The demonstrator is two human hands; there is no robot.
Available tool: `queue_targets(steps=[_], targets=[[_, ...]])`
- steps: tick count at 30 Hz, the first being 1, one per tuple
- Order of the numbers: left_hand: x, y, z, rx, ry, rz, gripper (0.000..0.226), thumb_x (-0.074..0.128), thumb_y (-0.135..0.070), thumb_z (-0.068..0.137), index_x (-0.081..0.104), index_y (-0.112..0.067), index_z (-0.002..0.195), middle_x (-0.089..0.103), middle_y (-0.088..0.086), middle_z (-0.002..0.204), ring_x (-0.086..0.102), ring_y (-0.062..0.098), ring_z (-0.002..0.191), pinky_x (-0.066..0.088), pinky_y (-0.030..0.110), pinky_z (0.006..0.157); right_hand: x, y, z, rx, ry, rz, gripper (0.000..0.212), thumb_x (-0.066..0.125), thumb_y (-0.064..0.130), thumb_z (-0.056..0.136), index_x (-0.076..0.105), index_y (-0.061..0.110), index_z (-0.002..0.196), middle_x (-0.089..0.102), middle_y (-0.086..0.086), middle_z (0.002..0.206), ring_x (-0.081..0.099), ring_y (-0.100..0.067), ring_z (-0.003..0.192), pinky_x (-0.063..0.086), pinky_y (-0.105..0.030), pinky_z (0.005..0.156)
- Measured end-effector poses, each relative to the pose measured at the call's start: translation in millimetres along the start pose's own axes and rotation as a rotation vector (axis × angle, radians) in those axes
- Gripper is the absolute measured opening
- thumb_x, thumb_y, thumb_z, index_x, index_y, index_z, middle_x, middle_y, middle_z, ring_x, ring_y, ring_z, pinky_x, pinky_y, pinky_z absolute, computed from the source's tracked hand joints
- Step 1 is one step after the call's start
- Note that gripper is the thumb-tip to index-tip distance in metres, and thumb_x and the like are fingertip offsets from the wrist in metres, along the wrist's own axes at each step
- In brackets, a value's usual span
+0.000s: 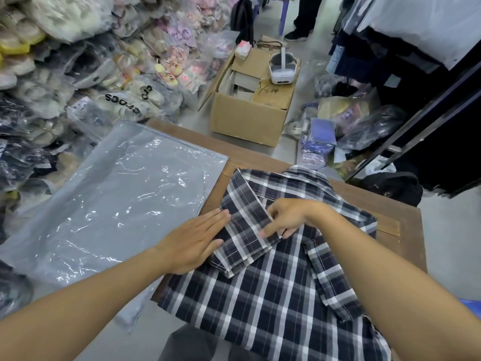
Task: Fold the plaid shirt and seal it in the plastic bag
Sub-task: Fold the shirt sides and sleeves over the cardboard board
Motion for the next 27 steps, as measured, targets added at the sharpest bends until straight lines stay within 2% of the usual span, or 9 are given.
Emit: queue_targets(steps=[2,4,7,11,14,17,19,23,27], targets=[[1.1,0.5,-0.7,0.023,0.008,0.029,0.062,0.015,-0.048,0.105,-0.01,-0.023,0.156,-0.016,-0.011,0.163,-0.024,0.0,0.145,-0.008,0.026,0.121,3.6,-4.4,-3.2,-0.018,0.038,0.039,0.037,0.088,0.016,0.076,0.057,0.002,0.092,0.067,-0.013,0.092,0.07,-0.021,0.084,0.062,-0.03,0.075],[1.4,3.6,-2.3,0.068,0.011,0.068,0.065,0.017,-0.051,0.105,-0.011,-0.021,0.155,-0.018,-0.008,0.163,-0.025,0.002,0.146,-0.008,0.027,0.121,2.6,-6.5,-7.1,-0.036,0.085,0.082,0.037,0.087,0.009,0.076,0.051,0.01,0.087,0.068,-0.01,0.082,0.07,-0.021,0.081,0.058,-0.027,0.064],[1.5,9.0,-3.7,0.13,0.011,0.13,0.072,0.019,-0.058,0.103,-0.012,-0.018,0.155,-0.018,-0.005,0.164,-0.023,0.006,0.147,-0.004,0.031,0.122,3.3,-9.3,-11.1,-0.013,0.08,0.042,0.042,0.087,0.012,0.077,0.047,0.014,0.09,0.075,-0.01,0.082,0.072,-0.014,0.072,0.046,-0.02,0.05],[-1.8,3.7,-0.7,0.101,0.037,0.185,0.079,0.019,-0.067,0.098,-0.008,-0.021,0.156,-0.014,-0.003,0.165,-0.019,0.011,0.149,0.004,0.039,0.124,12.0,-3.4,-11.2,0.026,-0.044,-0.158,0.044,0.089,0.023,0.074,0.048,0.013,0.088,0.075,-0.007,0.076,0.073,-0.014,0.067,0.052,-0.023,0.052],[-10.9,-10.1,8.2,0.032,-0.032,0.119,0.086,0.021,-0.076,0.092,-0.002,-0.025,0.157,-0.011,-0.001,0.165,-0.016,0.015,0.15,-0.003,0.041,0.124,10.6,7.3,-17.2,0.056,-0.162,-0.418,0.057,0.09,0.039,0.069,0.056,0.01,0.105,0.077,-0.007,0.089,0.073,-0.02,0.076,0.052,-0.033,0.062],[-2.4,-23.1,17.7,0.076,-0.006,0.236,0.105,0.018,-0.089,0.081,-0.011,-0.021,0.155,-0.024,0.006,0.162,-0.026,0.023,0.148,-0.013,0.044,0.12,10.8,9.0,-23.3,0.062,-0.198,-0.455,0.068,0.09,0.046,0.066,0.052,0.013,0.113,0.068,-0.005,0.105,0.067,-0.025,0.09,0.053,-0.039,0.074],[6.0,-26.0,20.8,0.082,0.015,0.309,0.112,0.018,-0.093,0.076,-0.006,-0.018,0.156,-0.015,0.011,0.163,-0.02,0.03,0.149,-0.01,0.048,0.119,10.6,3.9,-29.5,0.016,-0.221,-0.393,0.064,0.087,0.051,0.067,0.051,0.019,0.109,0.063,-0.001,0.105,0.062,-0.021,0.091,0.054,-0.041,0.08],[-17.5,-32.2,34.2,0.004,-0.075,0.136,0.088,0.027,-0.083,0.085,0.034,-0.025,0.15,0.024,0.003,0.16,0.014,0.026,0.148,0.003,0.043,0.12,-12.6,-36.9,-51.1,-0.084,-0.541,0.076,0.046,0.072,0.058,0.082,0.057,0.015,0.092,0.059,0.007,0.077,0.057,-0.012,0.066,0.045,-0.029,0.056],[-44.9,-13.7,80.1,-0.344,-0.392,-0.244,0.044,0.053,-0.043,0.096,0.051,-0.018,0.132,0.048,0.004,0.132,0.041,0.025,0.128,0.034,0.041,0.108,-37.8,-111.4,-88.3,0.133,-1.023,0.281,0.015,0.065,0.028,0.093,0.059,0.016,0.086,0.06,0.005,0.079,0.06,-0.023,0.082,0.039,-0.03,0.06]])
Point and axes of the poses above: each hand's wrist, its own z-axis towards the middle knuckle, its own x-axis out of the palm, y = z × x, the point moved 3 cm from there along z, towards the middle knuckle
